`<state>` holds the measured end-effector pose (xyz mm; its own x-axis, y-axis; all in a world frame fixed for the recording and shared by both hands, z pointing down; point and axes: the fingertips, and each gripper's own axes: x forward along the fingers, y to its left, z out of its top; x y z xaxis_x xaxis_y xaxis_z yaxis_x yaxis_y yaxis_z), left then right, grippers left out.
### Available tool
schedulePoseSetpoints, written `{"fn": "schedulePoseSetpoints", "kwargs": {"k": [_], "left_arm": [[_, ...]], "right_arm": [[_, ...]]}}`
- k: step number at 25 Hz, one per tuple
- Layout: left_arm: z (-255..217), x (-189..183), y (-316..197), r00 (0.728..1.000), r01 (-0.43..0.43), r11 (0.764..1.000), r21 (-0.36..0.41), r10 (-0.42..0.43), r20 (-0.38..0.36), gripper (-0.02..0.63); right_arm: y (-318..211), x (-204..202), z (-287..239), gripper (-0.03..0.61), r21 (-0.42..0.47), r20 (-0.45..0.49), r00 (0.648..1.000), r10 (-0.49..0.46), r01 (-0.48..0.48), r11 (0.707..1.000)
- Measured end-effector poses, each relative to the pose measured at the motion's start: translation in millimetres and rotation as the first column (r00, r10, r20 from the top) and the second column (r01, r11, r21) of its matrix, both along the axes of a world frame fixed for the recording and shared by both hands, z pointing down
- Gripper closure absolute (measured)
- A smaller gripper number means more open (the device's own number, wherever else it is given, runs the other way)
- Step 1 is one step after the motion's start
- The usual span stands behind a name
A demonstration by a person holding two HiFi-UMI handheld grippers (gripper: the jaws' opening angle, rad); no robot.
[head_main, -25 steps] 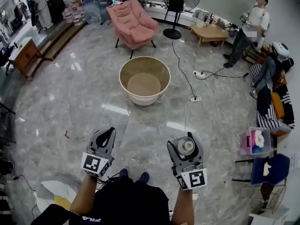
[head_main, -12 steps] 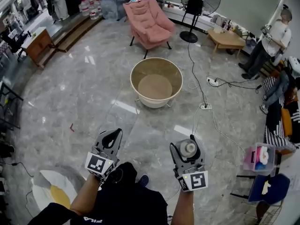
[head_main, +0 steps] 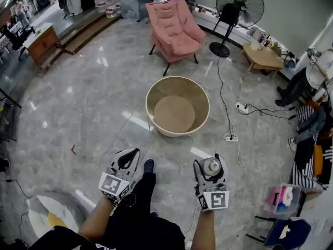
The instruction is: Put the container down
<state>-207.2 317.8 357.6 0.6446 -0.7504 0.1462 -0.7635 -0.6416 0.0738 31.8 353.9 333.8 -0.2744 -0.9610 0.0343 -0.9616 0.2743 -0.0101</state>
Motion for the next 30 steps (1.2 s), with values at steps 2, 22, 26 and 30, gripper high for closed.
{"fn": "schedulePoseSetpoints", "kwargs": {"k": [2, 22, 26, 30], "left_arm": [[4.4, 4.1, -60.3, 1.000, -0.016, 1.000, 0.004, 0.016, -0.010, 0.588], [-13.4, 129.7, -398.9, 0.999, 0.036, 0.994, 0.108, -0.039, 0.026, 0.588], [-20.9, 156.0, -423.8, 0.997, 0.049, 0.989, 0.138, -0.056, 0.046, 0.588], [-23.9, 167.2, -434.5, 0.996, 0.075, 0.984, 0.165, -0.083, 0.045, 0.588]], "right_arm": [[-57.1, 3.8, 14.6, 0.229, -0.005, -0.010, 1.000, 0.009, -0.009, 1.000], [-388.4, 104.2, 37.0, 0.229, -0.001, 0.037, 0.995, -0.088, 0.089, 0.996], [-414.4, 125.8, 32.9, 0.229, 0.005, 0.070, 0.992, -0.106, 0.106, 0.994], [-428.8, 135.0, 34.7, 0.229, 0.002, 0.065, 0.989, -0.132, 0.133, 0.991]]}}
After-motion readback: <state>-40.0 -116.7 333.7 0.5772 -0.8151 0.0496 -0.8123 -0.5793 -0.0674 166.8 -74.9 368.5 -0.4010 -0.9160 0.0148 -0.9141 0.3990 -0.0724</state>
